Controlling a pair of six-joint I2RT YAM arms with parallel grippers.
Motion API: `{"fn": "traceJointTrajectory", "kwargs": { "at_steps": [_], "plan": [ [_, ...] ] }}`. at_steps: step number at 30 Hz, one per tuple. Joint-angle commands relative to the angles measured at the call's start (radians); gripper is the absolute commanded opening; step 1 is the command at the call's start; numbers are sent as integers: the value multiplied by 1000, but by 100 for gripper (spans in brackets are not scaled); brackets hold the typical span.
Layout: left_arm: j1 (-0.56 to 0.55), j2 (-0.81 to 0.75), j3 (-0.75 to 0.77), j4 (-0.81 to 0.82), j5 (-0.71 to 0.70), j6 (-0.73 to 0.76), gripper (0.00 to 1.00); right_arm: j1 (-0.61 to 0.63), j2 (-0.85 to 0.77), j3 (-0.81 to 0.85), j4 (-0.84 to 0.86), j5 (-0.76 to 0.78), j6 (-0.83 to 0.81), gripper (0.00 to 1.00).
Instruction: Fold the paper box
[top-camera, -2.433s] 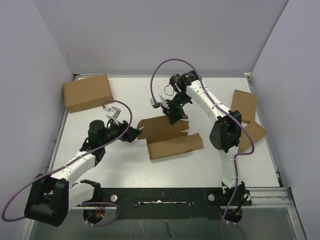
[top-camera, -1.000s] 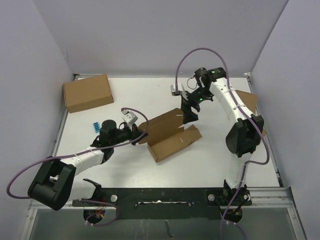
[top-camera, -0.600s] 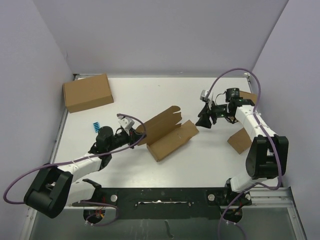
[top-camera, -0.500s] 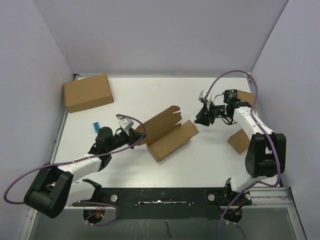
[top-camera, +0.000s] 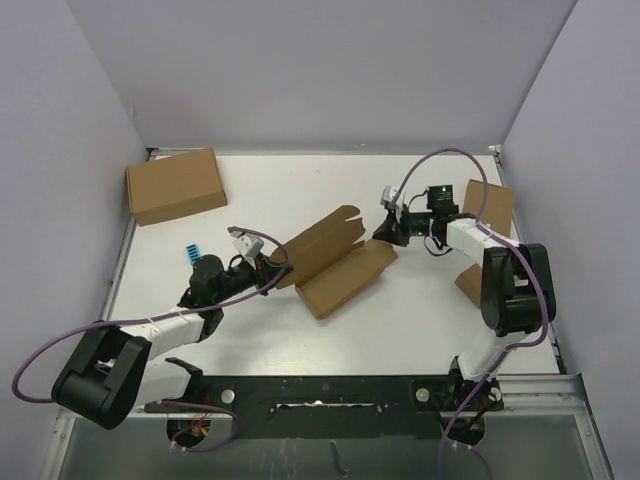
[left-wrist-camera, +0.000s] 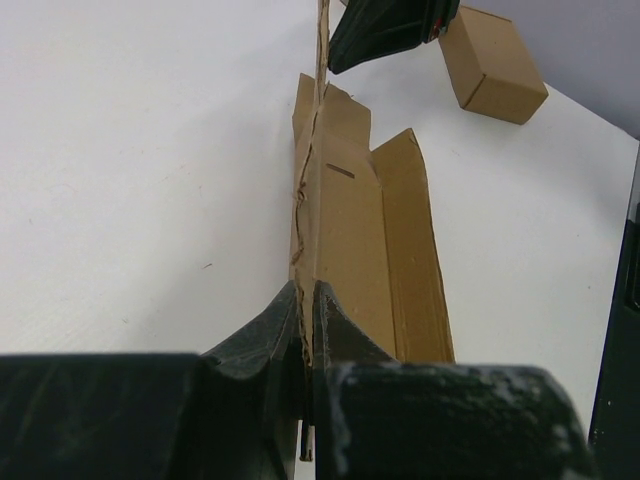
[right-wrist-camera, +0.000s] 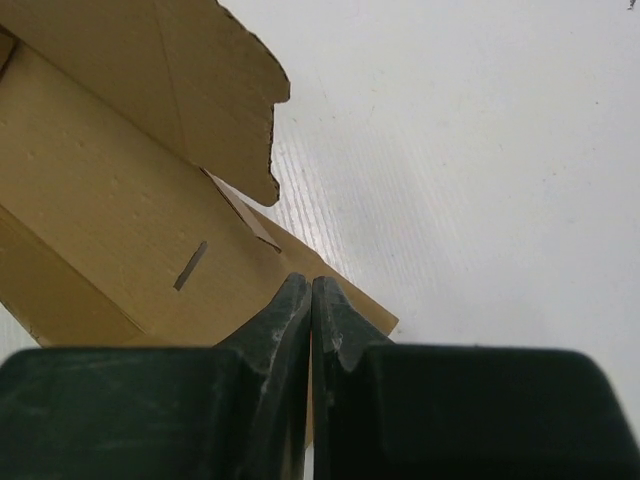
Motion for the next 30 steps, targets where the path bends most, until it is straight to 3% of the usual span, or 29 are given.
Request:
{"fn": "traceJointTrajectory", "kwargs": {
  "at_steps": [1,14,30],
  "plan": [
    [6,13,2,98,25,-26,0,-15,-48,-30,93,-31,-34,0],
    [6,23,-6,122,42,-50,0,-26,-75,-63,71,-41,-133,9],
    [6,42,-3,149,56,-67,0,-27,-101,-116,141,-55,-150,6]
  ]
}}
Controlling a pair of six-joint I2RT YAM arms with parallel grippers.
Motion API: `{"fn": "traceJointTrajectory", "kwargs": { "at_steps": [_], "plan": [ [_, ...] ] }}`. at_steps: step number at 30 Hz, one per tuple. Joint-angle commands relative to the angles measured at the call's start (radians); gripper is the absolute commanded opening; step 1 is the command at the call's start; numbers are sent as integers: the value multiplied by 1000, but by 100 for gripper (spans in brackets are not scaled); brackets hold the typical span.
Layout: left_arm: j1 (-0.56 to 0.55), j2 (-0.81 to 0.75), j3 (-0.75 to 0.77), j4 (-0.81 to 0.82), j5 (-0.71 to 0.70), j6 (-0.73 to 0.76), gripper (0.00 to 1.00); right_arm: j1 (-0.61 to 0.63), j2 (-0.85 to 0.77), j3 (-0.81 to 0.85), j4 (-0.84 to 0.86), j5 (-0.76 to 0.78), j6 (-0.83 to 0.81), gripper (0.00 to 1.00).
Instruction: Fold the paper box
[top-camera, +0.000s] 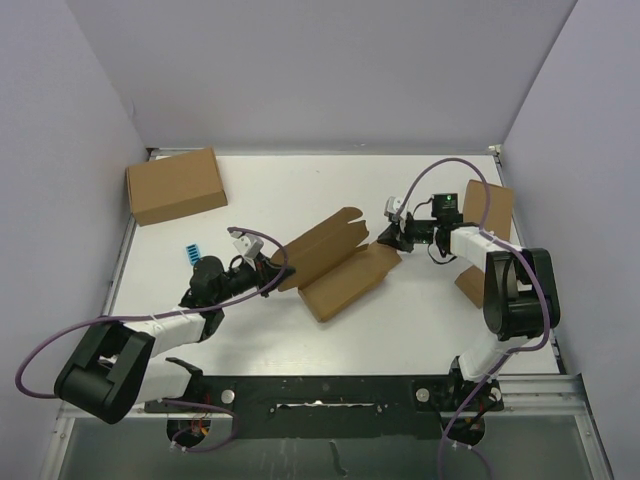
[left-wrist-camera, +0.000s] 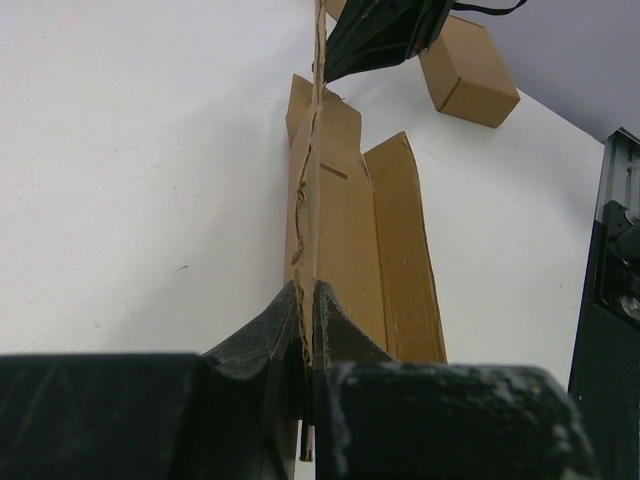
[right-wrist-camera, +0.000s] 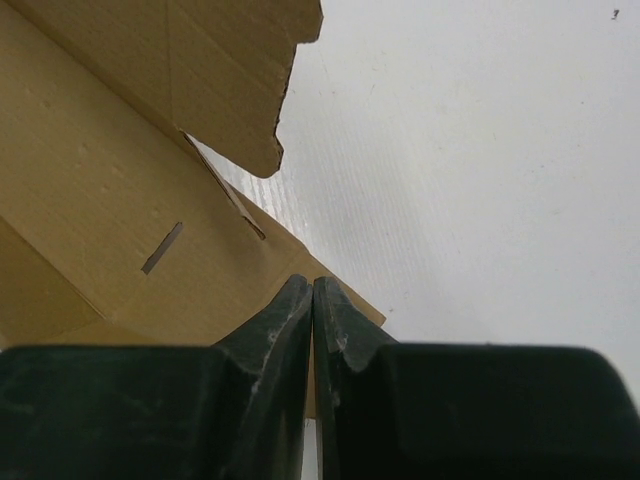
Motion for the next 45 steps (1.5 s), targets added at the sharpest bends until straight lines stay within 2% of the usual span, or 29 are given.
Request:
{"fn": "traceJointTrajectory", "kwargs": {
  "at_steps": [1,18,33,39,45],
  "plan": [
    [5,10,9,85,20,-12,0,-1,-71,-16,78,-49,-27,5],
    [5,14,17,91,26,-29,0,73,-83,-67,172,14,-27,1],
    [6,30,21,108,26,-40,0,84,-145,-103,100,-10,-211,2],
    [5,27,17,110,31,-43,0,58,-145,-93,151,94,-149,0],
    [5,28,20,114,36,-47,0,90,-122,-103,197,131,-120,0]
  ]
}}
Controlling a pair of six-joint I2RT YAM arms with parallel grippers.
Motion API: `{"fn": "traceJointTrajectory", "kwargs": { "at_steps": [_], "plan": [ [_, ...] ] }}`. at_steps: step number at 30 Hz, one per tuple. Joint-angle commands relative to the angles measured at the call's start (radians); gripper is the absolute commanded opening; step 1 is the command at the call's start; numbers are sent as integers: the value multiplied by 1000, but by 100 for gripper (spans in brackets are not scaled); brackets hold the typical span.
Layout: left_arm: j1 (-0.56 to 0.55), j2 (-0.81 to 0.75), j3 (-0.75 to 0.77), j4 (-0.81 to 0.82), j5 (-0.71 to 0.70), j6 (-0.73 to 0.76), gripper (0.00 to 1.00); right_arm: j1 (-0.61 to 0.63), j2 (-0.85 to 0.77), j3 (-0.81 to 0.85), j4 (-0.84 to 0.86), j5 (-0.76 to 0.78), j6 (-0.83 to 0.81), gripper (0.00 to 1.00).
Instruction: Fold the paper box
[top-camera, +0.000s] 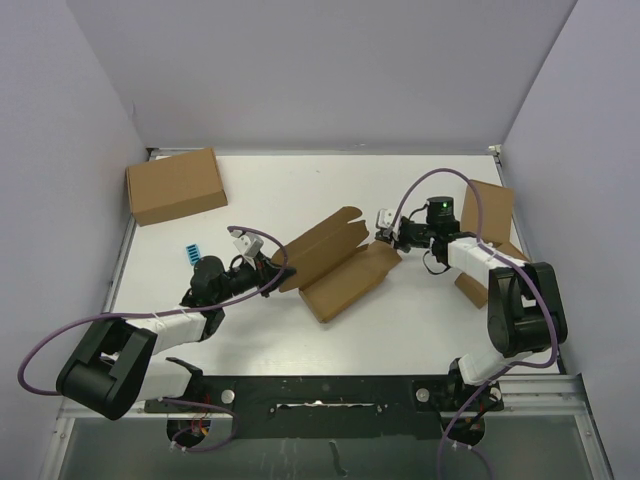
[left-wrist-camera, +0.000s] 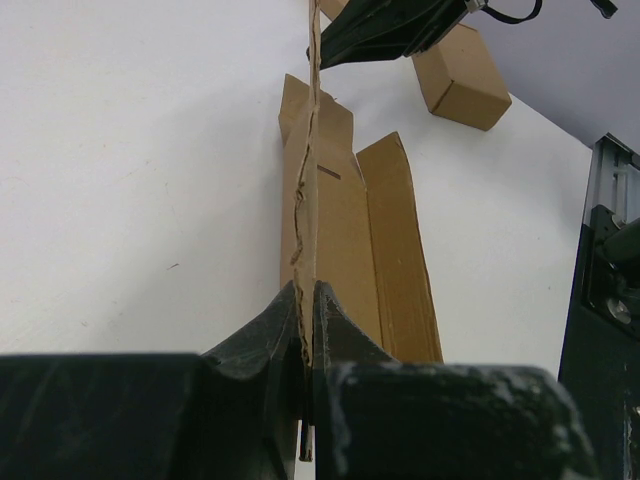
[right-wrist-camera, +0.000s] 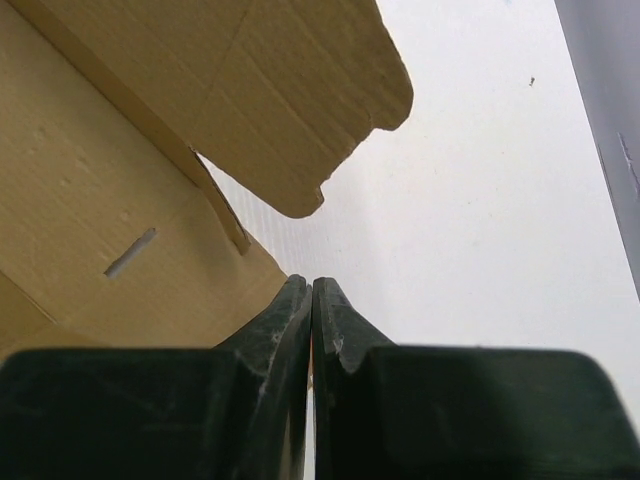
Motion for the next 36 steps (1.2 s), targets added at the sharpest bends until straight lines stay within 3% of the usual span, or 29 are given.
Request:
{"fn": "traceJointTrajectory", "kwargs": {
  "at_steps": [1,17,36],
  "plan": [
    [4,8,19,91,26,-17,0,30,-12,-4,77,29,17,0],
    [5,32,14,123,15,-27,0,51,-15,-9,-46,-58,-125,0],
    [6,66,14,144,3,-30,0,86,-12,16,-166,-112,-154,0]
  ]
}}
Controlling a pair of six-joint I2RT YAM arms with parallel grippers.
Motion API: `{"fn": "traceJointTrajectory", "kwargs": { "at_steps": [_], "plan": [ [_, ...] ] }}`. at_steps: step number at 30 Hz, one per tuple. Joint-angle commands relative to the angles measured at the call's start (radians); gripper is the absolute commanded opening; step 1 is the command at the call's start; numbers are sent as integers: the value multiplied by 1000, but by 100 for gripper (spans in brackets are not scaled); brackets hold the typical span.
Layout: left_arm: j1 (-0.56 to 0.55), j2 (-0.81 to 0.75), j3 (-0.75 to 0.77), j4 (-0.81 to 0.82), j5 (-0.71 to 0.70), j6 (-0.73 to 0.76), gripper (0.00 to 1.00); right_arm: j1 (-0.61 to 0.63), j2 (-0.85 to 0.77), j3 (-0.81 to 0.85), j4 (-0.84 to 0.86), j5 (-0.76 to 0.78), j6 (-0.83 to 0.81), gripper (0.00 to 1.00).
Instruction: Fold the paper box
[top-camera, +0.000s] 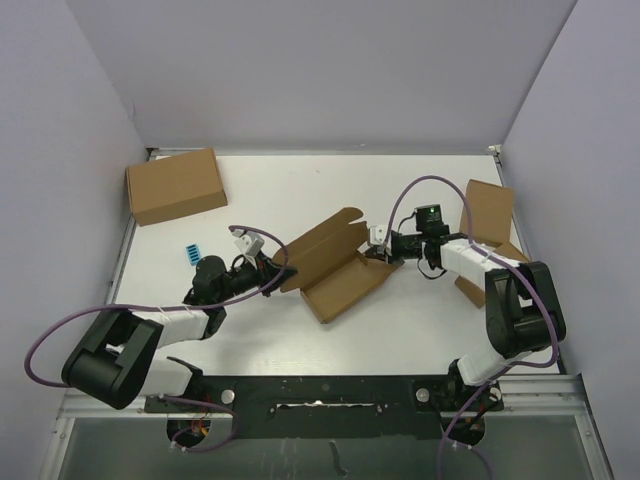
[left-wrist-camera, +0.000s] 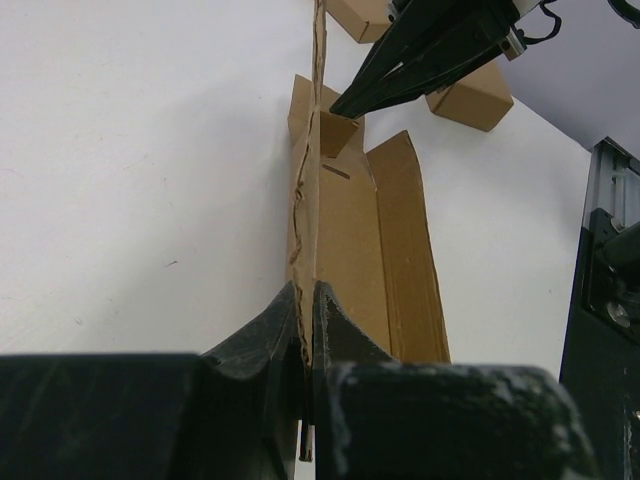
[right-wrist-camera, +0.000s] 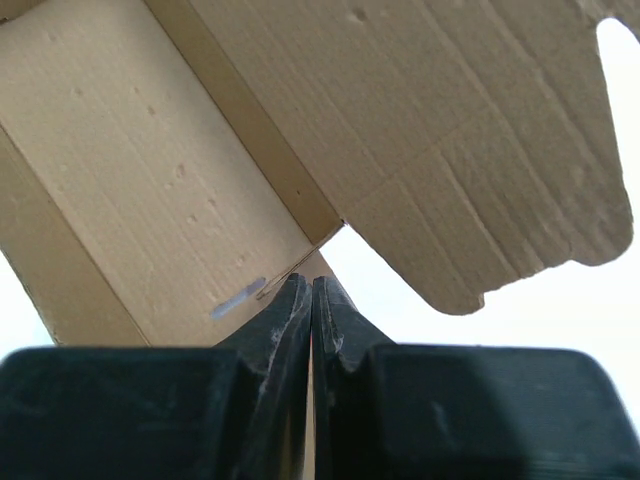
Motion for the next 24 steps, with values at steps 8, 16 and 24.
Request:
{"fn": "traceJointTrajectory", "kwargs": {
  "at_steps": [8,16,24],
  "plan": [
    [6,28,14,90,21,-9,0,76,14,35,6,16,14,0],
    [5,73,14,110,56,-27,0,110,56,50,69,87,99,0],
    [6,117,9,148,75,-47,0,137,96,69,116,125,173,0]
  ]
}}
